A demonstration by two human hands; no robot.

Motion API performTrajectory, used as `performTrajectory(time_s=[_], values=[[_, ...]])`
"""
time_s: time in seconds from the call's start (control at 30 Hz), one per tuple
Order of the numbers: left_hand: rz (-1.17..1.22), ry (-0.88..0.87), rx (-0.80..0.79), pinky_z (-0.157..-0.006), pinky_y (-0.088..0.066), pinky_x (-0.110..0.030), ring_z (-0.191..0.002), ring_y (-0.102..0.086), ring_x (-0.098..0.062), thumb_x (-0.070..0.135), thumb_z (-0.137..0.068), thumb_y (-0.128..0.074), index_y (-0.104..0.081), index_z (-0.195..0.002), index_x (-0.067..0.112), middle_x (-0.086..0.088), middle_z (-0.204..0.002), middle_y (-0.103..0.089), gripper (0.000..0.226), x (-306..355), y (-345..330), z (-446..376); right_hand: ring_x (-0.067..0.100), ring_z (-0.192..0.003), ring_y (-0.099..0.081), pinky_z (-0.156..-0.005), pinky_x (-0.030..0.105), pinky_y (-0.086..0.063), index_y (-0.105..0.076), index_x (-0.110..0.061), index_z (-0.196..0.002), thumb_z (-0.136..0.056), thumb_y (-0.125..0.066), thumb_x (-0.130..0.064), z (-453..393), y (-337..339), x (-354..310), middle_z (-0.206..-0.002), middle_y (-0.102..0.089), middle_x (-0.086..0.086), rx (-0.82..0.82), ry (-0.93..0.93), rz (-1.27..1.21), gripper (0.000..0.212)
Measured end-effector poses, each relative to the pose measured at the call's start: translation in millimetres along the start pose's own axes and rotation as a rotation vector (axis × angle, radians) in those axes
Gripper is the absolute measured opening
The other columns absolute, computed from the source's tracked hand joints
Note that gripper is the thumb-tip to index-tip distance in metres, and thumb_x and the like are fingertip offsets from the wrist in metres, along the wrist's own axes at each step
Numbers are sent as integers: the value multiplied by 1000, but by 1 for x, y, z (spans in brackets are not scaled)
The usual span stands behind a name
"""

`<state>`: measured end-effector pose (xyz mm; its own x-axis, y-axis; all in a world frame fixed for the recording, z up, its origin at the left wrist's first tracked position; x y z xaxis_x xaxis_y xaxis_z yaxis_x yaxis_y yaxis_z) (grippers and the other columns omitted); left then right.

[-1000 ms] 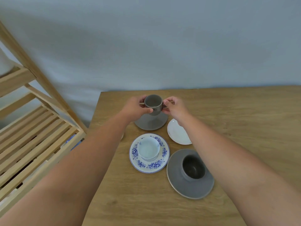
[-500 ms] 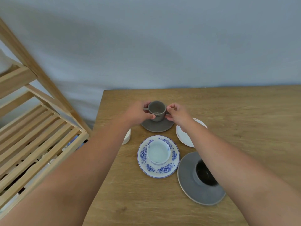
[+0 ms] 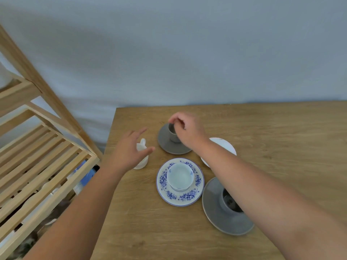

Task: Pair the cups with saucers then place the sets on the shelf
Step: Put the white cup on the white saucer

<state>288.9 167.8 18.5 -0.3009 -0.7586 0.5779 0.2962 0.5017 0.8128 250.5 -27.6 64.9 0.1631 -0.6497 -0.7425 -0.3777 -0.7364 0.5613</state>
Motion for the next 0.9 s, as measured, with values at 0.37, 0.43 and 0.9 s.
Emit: performTrajectory(time_s=[0.37,0.43,0.9], values=[[393,190,45,-107,-41,-39,-130,-46,-15,51,-53,-92,-27,-151,33,6,-145,-47,119,-66,-33,47,22,-128,-50,-102,33,-43,-36,-19,-147,-82,-60,-4,34,-98,-7,-141,-52,9,-743,-154,240,72],[454,209,82,-102,-46,-36,-122,-54,-14,39,-58,-93,-36,-146,31,7,-135,-56,105,-71,-35,47,21,-126,-52,-100,36,-46,-36,-22,-147,-78,-67,-8,38,-103,-4,-139,-54,8,-758,-187,211,78],[809,103,-108,-96,-53,-34,-111,-67,-14,36,-49,-94,-60,-128,26,3,-118,-72,86,-42,-13,27,9,-112,-50,-99,32,-46,-53,-29,-127,-69,-85,-28,31,-53,-3,-124,-48,-9,-485,-225,-50,66]])
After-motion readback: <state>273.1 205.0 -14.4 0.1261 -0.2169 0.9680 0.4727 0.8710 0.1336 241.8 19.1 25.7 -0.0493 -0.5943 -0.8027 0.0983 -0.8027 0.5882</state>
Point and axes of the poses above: each hand's wrist, its own z-axis away from the middle knuckle, its own y-axis out of the back of the hand, x = y × z, the point moved 7 cm from there along -z, towards the middle knuckle
